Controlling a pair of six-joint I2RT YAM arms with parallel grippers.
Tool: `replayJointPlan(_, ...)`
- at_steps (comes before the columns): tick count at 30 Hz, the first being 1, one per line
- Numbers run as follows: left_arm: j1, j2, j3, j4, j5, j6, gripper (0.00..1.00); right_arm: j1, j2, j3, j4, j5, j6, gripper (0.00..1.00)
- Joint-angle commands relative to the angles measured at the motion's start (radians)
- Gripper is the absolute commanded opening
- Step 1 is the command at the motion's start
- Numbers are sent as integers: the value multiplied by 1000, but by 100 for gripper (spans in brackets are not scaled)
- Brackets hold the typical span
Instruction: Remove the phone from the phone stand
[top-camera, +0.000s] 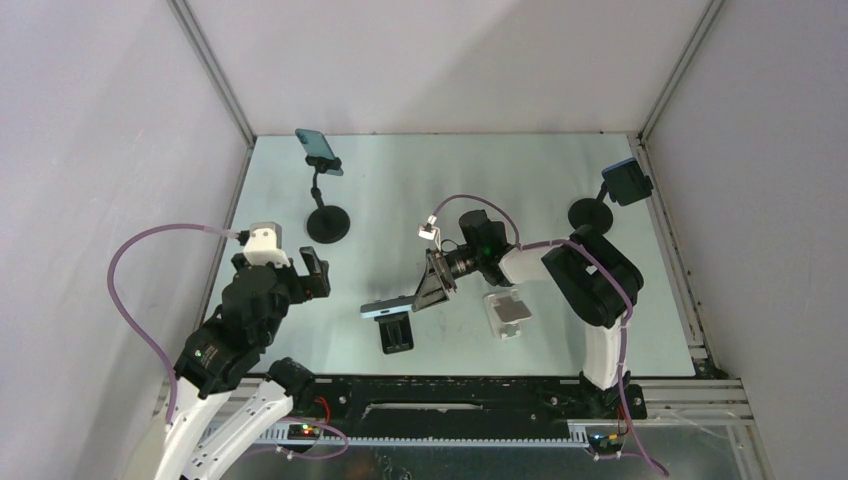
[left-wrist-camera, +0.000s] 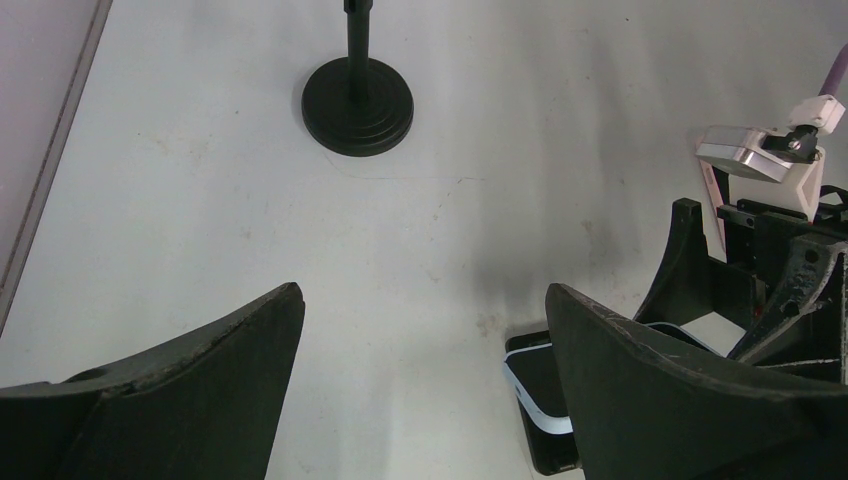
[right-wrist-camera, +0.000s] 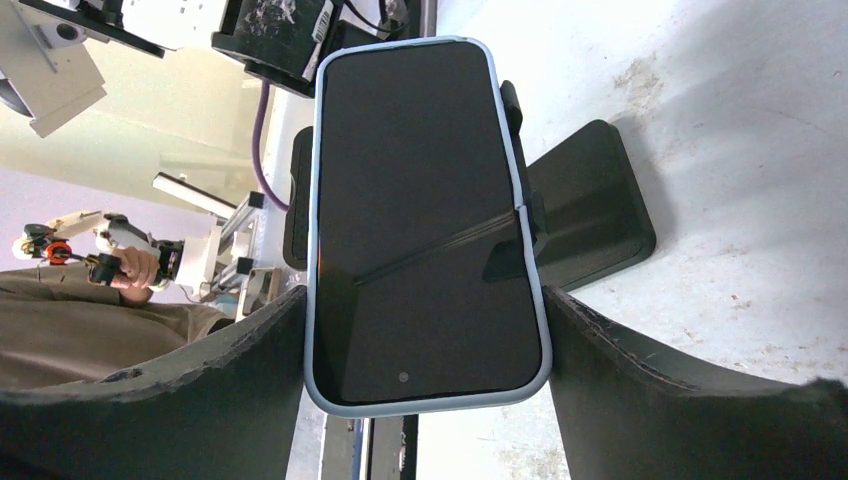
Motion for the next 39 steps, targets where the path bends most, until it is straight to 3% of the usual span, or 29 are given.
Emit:
replayJointPlan(1,8,1,4,14,-3,19,98,8,10,37,53,-20,17,62)
replayJointPlan(4,8,-2,4,15,-2,19,98,7,8,37,68,-26,31,54)
replayJointPlan(15,8,-30,3,23,14,24,98,-4,-71,37,39,-18,34,1)
replayJointPlan(29,8,-74,84,49,92,55,98,-35,-270,37,-155,44,-43,0)
replayJointPlan(39,8,37,210,58,336,107,98,-61,-326,37,-180,92,-10,0)
